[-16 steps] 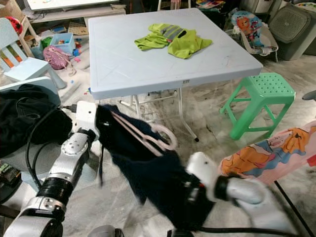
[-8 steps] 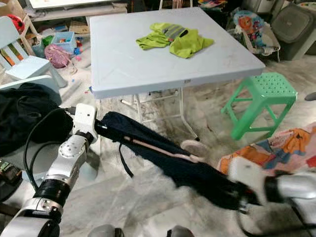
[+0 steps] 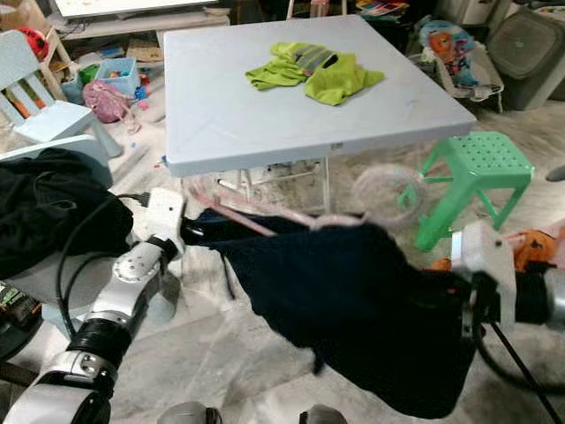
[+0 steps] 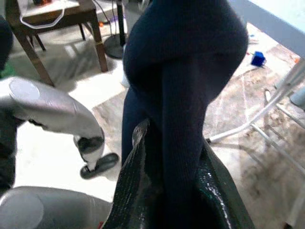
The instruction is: Hang hanger
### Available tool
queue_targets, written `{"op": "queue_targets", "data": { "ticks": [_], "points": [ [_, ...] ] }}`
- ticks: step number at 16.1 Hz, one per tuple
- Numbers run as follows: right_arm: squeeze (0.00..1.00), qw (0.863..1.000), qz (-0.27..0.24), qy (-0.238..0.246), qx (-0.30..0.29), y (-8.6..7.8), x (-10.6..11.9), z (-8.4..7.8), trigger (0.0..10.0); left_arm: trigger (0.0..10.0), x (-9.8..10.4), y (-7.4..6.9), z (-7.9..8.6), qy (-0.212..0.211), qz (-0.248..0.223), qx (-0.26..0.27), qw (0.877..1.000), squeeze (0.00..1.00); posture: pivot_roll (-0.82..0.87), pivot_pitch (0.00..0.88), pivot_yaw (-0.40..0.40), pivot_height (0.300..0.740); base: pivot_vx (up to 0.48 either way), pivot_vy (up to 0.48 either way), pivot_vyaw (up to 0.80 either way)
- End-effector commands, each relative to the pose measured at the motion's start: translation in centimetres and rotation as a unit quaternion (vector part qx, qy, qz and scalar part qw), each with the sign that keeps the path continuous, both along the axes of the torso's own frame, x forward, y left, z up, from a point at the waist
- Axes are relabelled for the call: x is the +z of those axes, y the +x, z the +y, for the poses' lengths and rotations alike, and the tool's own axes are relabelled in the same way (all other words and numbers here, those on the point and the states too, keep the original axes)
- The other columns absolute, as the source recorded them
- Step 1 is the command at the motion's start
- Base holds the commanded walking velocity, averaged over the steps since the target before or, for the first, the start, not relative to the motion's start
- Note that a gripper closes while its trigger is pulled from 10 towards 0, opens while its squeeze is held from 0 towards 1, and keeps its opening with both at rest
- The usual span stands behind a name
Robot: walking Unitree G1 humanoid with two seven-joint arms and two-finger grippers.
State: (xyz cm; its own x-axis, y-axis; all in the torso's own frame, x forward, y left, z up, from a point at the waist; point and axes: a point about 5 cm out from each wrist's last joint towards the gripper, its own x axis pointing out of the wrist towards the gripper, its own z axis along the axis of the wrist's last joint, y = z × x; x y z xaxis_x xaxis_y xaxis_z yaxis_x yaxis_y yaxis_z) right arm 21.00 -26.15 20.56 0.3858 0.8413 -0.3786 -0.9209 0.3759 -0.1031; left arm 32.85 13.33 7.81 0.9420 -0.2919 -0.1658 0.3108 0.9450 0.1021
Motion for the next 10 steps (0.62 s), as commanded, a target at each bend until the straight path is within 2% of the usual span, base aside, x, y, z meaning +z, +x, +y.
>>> {"op": "queue_targets", "data": {
  "ticks": [1,2,3,4,5,7,8,10],
  "points": [
    [0.00,0.996,-0.063,0.066,-0.022,1.1,2.7,0.5,10.0,10.0,-1.0,-0.7,-0.1,-0.002,0.030,-0.017,0.999,0.00,-0.11,0.006,0.015,0.740,0.000,0.000,0.00],
    [0.00,0.990,-0.075,0.117,-0.039,1.8,3.2,1.3,10.0,10.0,-1.0,-1.1,-1.0,-0.006,0.027,-0.048,0.998,0.00,-0.10,0.003,0.015,0.740,0.000,0.000,0.00],
    [0.00,0.976,-0.101,0.167,-0.095,3.5,3.4,2.1,10.0,10.0,-0.7,-1.9,-2.6,-0.042,0.025,-0.105,0.993,0.12,-0.10,0.000,0.013,0.740,0.000,0.000,0.00],
    [0.00,0.967,-0.108,0.189,-0.134,4.5,3.1,2.5,10.0,10.0,-0.7,-2.4,-3.5,-0.046,0.024,-0.136,0.989,1.00,-0.10,0.000,0.013,0.740,0.000,0.000,0.00],
    [0.00,0.966,-0.128,0.151,-0.169,5.4,1.8,2.8,10.0,10.0,-0.4,-3.0,-4.5,-0.024,0.002,-0.183,0.983,1.00,-0.09,0.001,0.011,0.740,0.000,0.000,0.00],
    [0.00,0.968,-0.156,0.062,-0.189,6.0,-0.4,3.0,10.0,10.0,0.0,-4.5,-5.7,0.004,-0.019,-0.265,0.964,1.00,-0.07,0.000,0.010,0.740,0.000,0.000,0.00],
    [0.00,0.962,-0.181,-0.006,-0.206,6.5,-1.6,2.7,10.0,10.0,0.1,-5.6,-6.1,0.032,-0.029,-0.321,0.946,1.00,-0.07,0.000,0.010,0.740,0.000,0.000,0.00],
    [0.00,0.958,-0.195,-0.078,-0.194,6.9,-2.9,2.0,10.0,10.0,0.0,-6.9,-5.9,0.094,-0.045,-0.385,0.917,1.00,-0.07,0.000,0.012,0.740,0.000,0.000,0.00]
  ]
}}
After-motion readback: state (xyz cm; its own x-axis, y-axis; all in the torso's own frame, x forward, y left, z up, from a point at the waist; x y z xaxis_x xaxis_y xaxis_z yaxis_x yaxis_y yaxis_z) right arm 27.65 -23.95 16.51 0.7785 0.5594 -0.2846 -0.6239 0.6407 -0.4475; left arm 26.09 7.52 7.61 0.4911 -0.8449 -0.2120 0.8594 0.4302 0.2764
